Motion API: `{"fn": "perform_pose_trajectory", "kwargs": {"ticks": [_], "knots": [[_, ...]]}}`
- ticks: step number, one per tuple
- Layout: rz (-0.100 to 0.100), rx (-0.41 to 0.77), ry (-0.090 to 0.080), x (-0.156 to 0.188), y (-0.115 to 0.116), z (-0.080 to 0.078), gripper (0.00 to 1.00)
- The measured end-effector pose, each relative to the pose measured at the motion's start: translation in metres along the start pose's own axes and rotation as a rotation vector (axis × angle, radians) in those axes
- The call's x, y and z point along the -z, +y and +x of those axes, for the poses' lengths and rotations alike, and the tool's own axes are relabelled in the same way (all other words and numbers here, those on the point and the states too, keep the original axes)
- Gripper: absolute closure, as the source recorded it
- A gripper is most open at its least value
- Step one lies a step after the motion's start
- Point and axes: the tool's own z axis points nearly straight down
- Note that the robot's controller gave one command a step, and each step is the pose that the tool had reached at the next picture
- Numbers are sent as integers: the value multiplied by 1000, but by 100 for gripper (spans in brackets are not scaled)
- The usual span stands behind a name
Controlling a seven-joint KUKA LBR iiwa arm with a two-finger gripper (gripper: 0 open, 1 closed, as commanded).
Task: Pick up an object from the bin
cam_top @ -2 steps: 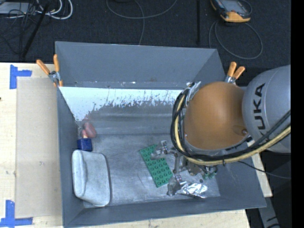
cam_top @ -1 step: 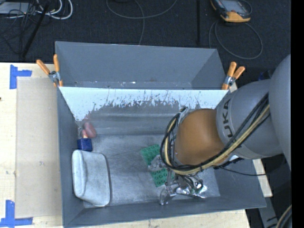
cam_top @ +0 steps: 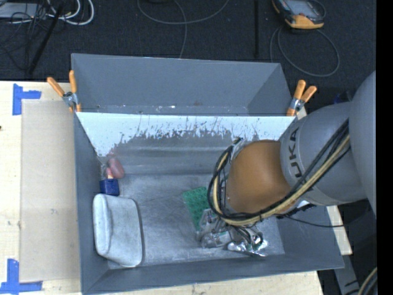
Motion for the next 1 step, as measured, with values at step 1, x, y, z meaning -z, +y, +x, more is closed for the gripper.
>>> {"fn": "perform_pose_trajectory", "kwargs": {"ticks": [1], "knots": [[0,4,-3,42,3,2,100]]}}
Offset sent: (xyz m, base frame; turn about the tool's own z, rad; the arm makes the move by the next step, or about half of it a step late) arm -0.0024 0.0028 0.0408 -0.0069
